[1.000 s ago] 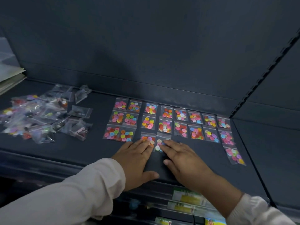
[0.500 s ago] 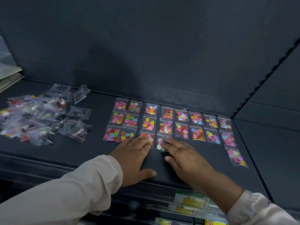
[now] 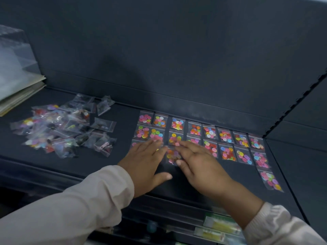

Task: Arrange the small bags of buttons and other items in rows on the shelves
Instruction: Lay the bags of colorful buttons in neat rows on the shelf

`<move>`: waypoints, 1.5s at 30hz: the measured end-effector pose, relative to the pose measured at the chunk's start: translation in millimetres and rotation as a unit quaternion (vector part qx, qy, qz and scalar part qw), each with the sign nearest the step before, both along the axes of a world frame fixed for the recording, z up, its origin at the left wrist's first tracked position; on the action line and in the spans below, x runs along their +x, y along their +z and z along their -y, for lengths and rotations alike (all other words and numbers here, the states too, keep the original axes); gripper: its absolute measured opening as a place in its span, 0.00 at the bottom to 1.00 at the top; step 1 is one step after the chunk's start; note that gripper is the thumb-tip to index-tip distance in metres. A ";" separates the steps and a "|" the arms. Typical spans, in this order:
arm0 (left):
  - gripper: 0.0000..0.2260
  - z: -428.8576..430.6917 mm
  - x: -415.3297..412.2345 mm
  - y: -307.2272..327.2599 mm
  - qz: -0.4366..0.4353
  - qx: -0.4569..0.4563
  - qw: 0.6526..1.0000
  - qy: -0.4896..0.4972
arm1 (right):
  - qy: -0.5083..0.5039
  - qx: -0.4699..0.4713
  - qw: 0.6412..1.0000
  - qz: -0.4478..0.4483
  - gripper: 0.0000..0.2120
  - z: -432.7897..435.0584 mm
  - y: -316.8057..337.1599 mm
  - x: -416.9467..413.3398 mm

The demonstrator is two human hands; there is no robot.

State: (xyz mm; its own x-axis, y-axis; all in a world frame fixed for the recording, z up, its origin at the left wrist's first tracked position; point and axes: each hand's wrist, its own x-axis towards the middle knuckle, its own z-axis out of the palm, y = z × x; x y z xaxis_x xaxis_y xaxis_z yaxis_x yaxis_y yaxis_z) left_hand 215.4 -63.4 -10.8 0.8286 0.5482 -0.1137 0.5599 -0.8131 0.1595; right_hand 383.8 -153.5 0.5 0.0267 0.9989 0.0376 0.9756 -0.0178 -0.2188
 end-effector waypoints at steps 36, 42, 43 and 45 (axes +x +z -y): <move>0.18 -262.1 -271.5 2.1 0.023 -0.070 0.927 0.368 | 0.119 -0.016 0.992 -0.041 0.16 -368.1 -8.1 -277.9; 0.08 -274.9 -278.6 -8.6 0.031 -0.090 0.924 0.371 | 0.112 -0.095 0.989 0.007 0.21 -404.9 -23.8 -284.3; 0.06 -275.7 -279.6 -9.4 0.036 -0.087 0.925 0.369 | 0.113 -0.112 0.987 0.024 0.23 -408.6 -25.5 -285.1; 0.03 -276.1 -281.0 -11.9 0.061 -0.082 0.924 0.368 | 0.115 -0.132 0.983 0.047 0.25 -412.5 -24.8 -286.3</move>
State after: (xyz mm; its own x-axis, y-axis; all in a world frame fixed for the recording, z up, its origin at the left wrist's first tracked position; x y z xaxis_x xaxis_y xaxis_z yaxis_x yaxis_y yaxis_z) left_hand -65.6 212.7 -22.7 0.2497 0.9522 -0.1758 0.9218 -0.1782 0.3444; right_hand 97.5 258.9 -24.3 -0.1919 0.9534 -0.2327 0.9763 0.1611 -0.1448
